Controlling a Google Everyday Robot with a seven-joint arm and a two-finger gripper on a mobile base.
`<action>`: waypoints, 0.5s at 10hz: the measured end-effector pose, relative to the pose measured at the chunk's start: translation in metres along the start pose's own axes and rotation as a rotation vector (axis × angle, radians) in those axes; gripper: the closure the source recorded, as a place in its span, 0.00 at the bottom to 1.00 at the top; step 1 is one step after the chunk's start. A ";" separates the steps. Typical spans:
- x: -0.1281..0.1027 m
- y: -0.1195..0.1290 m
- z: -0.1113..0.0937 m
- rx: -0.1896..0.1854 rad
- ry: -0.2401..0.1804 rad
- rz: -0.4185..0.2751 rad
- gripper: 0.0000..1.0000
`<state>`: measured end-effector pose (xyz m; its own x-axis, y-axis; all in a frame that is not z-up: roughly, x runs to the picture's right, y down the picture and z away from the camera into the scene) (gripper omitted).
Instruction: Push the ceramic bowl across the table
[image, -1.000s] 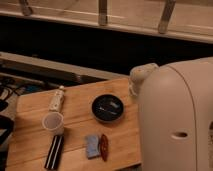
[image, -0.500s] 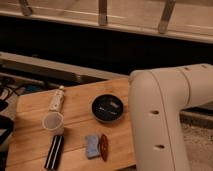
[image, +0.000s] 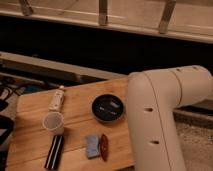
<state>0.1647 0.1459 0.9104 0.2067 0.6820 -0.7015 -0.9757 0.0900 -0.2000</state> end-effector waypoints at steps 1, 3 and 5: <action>0.000 0.000 0.000 0.000 0.000 0.000 1.00; 0.002 0.021 0.002 0.007 0.017 -0.041 1.00; -0.001 0.046 0.004 0.008 0.026 -0.075 1.00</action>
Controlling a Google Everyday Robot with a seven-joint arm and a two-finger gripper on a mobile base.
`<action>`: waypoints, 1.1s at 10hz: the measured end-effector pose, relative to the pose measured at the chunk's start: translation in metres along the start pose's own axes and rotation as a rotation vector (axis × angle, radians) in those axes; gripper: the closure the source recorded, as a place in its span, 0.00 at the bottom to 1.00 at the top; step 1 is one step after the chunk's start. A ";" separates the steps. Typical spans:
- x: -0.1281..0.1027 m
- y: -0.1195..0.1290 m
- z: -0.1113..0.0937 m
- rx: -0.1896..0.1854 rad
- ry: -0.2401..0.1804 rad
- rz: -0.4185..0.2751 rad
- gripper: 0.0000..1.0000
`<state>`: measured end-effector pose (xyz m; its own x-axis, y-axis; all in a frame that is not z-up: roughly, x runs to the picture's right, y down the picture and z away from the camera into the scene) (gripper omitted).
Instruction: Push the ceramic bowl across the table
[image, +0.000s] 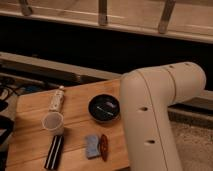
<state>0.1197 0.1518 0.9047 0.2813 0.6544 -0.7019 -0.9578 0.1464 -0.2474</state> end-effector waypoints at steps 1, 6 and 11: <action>0.000 0.003 0.000 0.001 0.002 -0.005 1.00; 0.010 0.013 0.003 0.000 0.016 -0.011 1.00; 0.007 0.021 0.003 0.001 0.021 -0.024 1.00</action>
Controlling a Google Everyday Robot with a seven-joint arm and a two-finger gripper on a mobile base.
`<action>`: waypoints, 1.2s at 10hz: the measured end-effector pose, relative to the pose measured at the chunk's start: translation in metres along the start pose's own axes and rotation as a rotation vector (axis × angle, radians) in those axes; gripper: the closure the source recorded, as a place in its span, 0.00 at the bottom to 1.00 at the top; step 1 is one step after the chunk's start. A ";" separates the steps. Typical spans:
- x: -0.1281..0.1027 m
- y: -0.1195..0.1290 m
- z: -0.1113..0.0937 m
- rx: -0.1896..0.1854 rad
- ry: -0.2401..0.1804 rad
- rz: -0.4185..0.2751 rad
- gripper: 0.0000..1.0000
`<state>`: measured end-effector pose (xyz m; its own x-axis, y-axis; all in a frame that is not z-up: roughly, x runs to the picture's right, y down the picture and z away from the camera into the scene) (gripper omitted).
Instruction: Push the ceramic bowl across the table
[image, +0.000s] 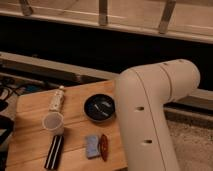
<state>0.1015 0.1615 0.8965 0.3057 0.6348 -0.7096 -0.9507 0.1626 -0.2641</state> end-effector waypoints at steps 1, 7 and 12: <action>0.000 0.000 0.000 0.000 0.001 0.000 1.00; -0.007 0.017 0.000 -0.003 0.017 -0.024 1.00; -0.017 0.032 0.002 -0.009 0.041 -0.045 0.62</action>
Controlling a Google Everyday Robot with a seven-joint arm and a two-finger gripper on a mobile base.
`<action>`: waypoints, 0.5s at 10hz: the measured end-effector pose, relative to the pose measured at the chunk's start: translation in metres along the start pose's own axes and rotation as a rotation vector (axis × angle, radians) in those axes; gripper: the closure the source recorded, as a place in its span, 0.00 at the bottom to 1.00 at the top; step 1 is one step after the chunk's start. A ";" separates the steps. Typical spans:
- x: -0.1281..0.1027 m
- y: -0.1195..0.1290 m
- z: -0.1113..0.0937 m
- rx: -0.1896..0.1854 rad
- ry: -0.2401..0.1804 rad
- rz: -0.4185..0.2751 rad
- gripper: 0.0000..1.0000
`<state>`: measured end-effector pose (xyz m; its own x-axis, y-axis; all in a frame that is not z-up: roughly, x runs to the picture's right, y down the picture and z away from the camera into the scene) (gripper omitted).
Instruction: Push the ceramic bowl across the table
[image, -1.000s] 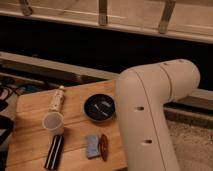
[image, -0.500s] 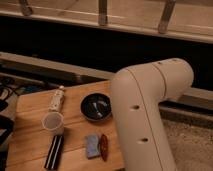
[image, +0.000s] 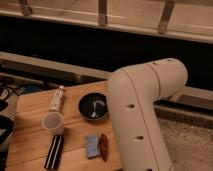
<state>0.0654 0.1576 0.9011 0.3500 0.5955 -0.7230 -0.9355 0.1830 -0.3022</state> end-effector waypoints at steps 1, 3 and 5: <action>0.000 -0.001 -0.001 -0.003 -0.004 0.003 0.55; -0.001 -0.001 -0.001 -0.001 -0.004 0.001 0.54; -0.005 0.014 -0.001 -0.005 0.029 -0.023 0.54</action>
<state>0.0507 0.1563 0.9001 0.3725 0.5681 -0.7338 -0.9271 0.1926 -0.3216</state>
